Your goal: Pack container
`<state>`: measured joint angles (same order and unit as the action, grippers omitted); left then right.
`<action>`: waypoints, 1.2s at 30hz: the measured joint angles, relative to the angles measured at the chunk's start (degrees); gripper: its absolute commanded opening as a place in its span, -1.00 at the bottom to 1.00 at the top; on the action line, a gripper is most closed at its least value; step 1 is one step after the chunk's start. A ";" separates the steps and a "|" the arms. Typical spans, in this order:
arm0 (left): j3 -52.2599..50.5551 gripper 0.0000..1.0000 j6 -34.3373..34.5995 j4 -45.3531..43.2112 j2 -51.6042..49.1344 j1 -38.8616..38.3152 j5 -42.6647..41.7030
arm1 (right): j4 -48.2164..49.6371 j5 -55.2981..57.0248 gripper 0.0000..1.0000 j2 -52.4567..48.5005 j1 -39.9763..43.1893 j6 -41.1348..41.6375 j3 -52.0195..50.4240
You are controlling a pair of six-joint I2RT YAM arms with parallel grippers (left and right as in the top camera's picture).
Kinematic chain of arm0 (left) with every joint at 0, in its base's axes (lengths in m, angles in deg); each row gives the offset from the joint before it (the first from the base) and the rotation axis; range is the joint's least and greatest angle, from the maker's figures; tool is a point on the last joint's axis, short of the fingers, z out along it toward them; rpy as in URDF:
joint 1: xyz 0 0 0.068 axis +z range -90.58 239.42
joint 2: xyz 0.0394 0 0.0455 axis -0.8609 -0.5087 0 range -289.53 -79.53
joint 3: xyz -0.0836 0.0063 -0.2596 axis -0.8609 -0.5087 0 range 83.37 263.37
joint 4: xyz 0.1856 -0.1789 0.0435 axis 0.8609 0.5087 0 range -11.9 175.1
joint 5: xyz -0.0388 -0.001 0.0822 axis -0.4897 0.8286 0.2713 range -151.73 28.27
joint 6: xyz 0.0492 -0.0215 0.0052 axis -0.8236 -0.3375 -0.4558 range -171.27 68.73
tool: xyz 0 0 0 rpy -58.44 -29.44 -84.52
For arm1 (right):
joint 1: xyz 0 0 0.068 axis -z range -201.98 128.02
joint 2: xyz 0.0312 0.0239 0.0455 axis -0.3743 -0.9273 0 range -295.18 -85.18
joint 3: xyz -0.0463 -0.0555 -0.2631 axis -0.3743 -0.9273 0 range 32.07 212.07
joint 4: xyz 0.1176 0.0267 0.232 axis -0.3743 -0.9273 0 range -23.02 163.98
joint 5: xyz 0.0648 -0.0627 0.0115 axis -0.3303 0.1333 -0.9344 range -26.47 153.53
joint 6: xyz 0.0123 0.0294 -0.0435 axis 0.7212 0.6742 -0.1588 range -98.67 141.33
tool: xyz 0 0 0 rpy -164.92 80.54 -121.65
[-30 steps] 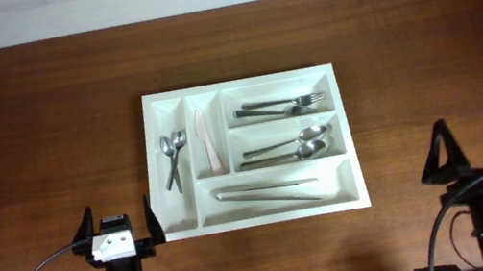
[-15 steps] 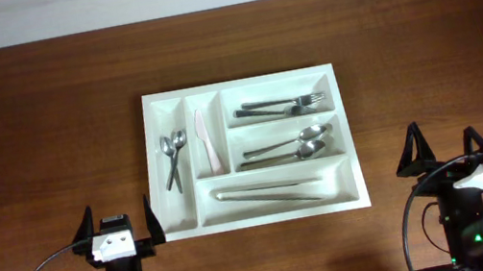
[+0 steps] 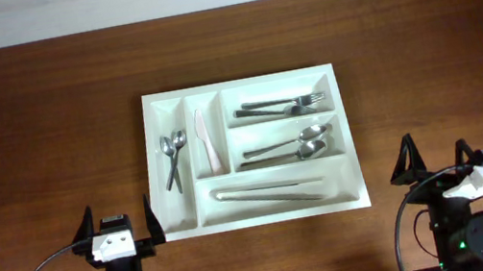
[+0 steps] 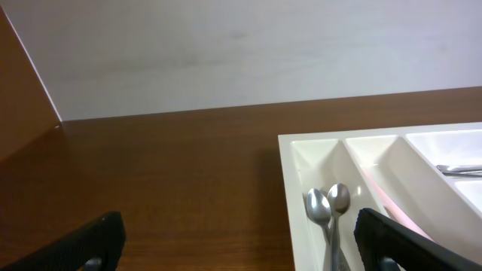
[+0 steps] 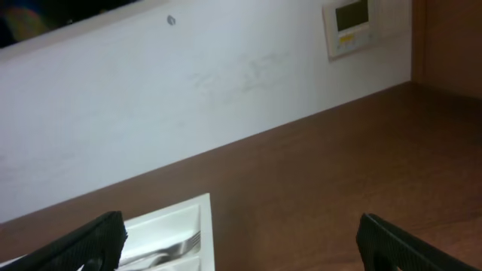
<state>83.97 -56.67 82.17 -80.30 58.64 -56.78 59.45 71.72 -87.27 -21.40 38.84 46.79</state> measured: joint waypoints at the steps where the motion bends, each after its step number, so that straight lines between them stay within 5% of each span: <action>1: 0.00 0.98 0.00 0.00 0.00 0.00 0.00 | 0.24 -0.02 0.98 0.72 0.00 -0.07 -0.55; 19: 0.00 0.98 0.00 0.00 0.00 0.00 0.00 | 2.03 -0.37 0.98 1.18 0.00 -0.35 -9.97; 36: 0.00 0.98 0.00 0.00 0.00 0.00 0.00 | 3.21 -4.09 0.98 1.25 -0.83 -14.05 -10.88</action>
<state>83.97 -56.67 82.17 -80.30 58.64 -56.78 62.67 67.63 -86.02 -22.23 24.79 35.91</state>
